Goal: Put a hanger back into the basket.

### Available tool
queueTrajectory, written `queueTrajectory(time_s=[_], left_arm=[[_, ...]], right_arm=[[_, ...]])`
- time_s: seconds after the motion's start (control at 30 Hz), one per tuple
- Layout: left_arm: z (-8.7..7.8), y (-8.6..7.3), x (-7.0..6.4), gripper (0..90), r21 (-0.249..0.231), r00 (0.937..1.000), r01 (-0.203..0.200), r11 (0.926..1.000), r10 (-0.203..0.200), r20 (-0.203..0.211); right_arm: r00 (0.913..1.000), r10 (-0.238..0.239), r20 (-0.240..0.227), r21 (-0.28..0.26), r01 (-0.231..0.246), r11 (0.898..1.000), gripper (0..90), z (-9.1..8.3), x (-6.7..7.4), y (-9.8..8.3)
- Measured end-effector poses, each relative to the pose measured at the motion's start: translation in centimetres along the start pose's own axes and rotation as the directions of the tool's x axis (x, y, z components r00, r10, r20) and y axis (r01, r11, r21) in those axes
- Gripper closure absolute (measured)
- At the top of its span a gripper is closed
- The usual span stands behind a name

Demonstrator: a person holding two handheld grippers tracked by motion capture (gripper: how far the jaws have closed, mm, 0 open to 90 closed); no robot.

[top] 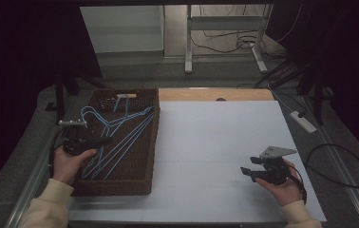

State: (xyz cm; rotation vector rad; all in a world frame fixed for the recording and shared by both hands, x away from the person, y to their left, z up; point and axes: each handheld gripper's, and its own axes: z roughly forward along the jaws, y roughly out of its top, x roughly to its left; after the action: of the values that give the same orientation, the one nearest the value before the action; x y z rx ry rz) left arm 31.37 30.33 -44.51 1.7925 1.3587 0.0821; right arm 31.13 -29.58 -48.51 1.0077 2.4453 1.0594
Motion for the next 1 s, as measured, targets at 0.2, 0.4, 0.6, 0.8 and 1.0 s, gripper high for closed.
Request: queueTrajectory(time_s=[0.2,0.4,0.6,0.8,1.0], left_arm=[[0.4,-0.1,1.1,86.5,0.072,0.9785,0.068,0.9951,-0.052,-0.200],[2.1,-0.2,2.2,85.0,0.225,0.9614,0.108,0.9683,-0.044,-0.271],[2.9,-0.1,1.7,65.4,0.291,0.9727,0.088,0.9526,-0.020,-0.231],[1.6,0.0,0.7,46.2,0.165,0.9521,0.034,0.9857,0.018,-0.305],[-0.3,-0.1,-1.1,37.3,0.036,0.9625,-0.073,0.9967,0.080,-0.259]], right_arm=[[1.0000,-0.003,0.001,-0.005,0.003,1.000,40.5,0.0,0.1,0.1],[1.0000,-0.010,-0.001,0.002,0.010,1.000,40.1,0.1,0.3,0.2],[1.0000,-0.009,-0.002,0.003,0.009,1.000,39.9,0.1,0.4,0.2],[0.9999,-0.012,-0.005,0.000,0.012,1.000,39.7,-0.1,0.4,0.2],[0.9999,-0.015,-0.003,-0.001,0.015,1.000,39.6,-0.1,0.5,0.2]])
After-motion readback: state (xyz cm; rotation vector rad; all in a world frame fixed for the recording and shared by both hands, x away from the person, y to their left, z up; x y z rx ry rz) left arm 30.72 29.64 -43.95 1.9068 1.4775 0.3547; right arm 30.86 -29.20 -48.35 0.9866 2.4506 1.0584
